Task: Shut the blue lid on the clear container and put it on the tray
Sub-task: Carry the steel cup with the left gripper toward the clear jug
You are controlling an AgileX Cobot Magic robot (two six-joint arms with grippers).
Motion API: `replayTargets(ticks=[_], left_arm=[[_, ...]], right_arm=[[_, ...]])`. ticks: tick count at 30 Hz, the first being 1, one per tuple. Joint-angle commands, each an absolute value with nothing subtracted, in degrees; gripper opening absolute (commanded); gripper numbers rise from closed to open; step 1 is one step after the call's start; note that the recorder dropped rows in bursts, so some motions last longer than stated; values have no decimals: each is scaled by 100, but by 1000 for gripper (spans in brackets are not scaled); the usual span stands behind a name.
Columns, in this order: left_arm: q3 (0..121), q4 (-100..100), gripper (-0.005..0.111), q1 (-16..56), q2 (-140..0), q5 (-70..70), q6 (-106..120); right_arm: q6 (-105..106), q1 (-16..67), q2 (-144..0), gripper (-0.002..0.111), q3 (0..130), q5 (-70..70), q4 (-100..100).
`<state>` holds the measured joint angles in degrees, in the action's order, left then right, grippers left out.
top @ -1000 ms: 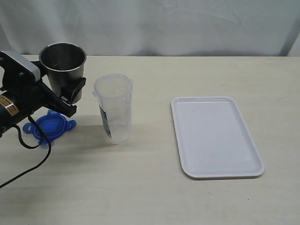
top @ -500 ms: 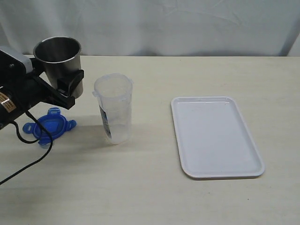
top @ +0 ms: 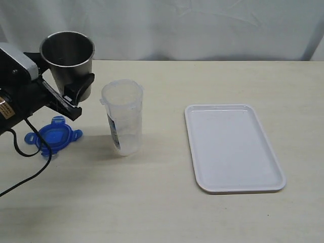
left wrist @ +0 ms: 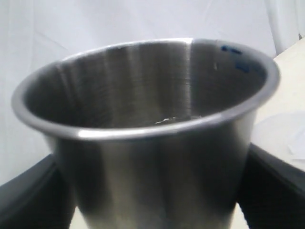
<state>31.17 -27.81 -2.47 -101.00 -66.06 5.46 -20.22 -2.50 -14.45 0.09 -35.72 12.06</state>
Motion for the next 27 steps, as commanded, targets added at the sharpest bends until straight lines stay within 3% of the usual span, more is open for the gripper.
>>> replayTargets(ticks=[1,8,27], left_arm=[[3162,-2464,0,-189,-9996,-6996,1028],[3162,-1976,0,172,-9996,-6996,1284],[3162,-2141,0,201,-9996,-6709,1714]], right_arm=[[-2038,-252,-1466,4,0,-3535,1247],[-2038,-252,-1466,4,0,-3525,1247],[-2038,-252,-1466,4,0,-3525,1247]])
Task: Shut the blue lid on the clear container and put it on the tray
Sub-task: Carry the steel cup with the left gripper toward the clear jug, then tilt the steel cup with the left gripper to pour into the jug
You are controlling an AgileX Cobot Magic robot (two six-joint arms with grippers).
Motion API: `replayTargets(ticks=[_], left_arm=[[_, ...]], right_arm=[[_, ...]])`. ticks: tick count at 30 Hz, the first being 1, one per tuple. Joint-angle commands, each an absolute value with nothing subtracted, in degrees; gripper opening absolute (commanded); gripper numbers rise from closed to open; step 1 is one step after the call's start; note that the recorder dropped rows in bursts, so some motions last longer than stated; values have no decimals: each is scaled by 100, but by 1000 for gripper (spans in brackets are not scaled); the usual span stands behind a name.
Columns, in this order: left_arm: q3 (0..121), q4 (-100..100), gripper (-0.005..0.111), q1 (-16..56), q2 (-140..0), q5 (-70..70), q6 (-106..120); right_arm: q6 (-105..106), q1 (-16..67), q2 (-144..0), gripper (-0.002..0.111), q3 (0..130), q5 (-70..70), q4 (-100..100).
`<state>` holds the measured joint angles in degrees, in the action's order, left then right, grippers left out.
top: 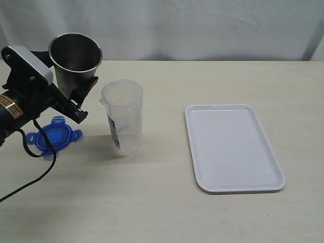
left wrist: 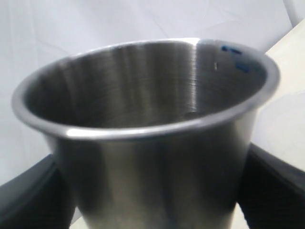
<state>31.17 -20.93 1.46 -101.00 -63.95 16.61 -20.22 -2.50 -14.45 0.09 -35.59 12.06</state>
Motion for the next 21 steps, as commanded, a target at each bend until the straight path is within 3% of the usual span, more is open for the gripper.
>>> replayTargets(ticks=[1,21], left_arm=[[3162,-2236,0,201,-9996,-6700,1714],[3162,-2328,0,201,-9996,-6654,2366]], right_arm=[[-2038,-252,-1466,4,0,-3525,1247],[-2038,-252,-1466,4,0,-3525,1247]])
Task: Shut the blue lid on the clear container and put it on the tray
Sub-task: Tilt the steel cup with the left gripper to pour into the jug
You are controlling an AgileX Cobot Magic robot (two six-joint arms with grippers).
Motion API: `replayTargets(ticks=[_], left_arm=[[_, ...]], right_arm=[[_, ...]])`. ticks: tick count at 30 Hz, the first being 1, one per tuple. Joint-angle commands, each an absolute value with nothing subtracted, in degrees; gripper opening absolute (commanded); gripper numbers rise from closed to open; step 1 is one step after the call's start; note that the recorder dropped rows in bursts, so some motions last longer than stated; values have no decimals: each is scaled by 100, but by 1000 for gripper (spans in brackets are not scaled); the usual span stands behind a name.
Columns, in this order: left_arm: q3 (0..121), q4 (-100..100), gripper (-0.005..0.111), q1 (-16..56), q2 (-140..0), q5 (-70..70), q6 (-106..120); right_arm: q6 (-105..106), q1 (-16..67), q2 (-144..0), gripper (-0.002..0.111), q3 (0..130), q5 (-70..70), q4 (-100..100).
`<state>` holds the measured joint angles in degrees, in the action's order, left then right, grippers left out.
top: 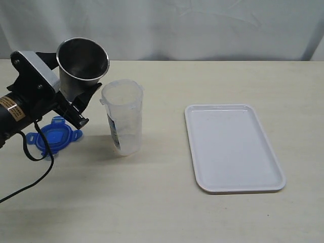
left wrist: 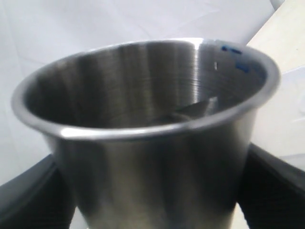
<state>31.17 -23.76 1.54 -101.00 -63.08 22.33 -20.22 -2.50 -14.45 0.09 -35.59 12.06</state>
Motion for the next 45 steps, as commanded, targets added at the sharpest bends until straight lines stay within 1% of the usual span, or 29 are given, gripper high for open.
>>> replayTargets(ticks=[1,45], left_arm=[[3162,-2328,0,201,-9996,-6654,2436],[3162,-2288,0,201,-9996,-6669,3168]], right_arm=[[-2038,-252,-1466,4,0,-3525,1247],[-2038,-252,-1466,4,0,-3512,1247]])
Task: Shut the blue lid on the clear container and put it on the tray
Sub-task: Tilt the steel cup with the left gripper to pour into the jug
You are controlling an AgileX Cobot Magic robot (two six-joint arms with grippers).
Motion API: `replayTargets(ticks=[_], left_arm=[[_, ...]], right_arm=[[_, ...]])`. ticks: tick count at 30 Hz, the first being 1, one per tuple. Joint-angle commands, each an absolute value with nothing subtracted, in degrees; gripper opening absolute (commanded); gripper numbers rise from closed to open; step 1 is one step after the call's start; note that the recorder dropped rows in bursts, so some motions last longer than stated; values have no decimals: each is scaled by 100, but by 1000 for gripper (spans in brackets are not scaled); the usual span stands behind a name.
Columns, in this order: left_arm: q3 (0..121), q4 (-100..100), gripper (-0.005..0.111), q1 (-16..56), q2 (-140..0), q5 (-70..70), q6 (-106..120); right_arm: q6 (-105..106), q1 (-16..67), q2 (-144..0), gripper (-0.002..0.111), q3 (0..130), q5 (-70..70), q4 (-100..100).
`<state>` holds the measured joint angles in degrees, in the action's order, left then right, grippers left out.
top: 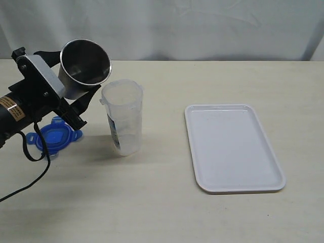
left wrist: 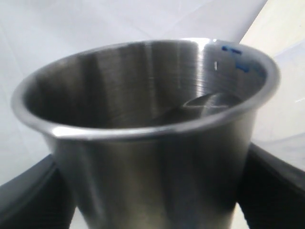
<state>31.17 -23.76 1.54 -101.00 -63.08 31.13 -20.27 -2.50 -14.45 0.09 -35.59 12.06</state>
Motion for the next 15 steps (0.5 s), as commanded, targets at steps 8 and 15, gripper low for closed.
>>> replayTargets(ticks=[8,15], left_arm=[[3162,-2288,0,201,-9996,-6669,3463],[3162,-2288,0,201,-9996,-6669,3463]], right_arm=[[-2038,-252,-1466,4,0,-3512,1247],[-2038,-252,-1466,4,0,-3512,1247]])
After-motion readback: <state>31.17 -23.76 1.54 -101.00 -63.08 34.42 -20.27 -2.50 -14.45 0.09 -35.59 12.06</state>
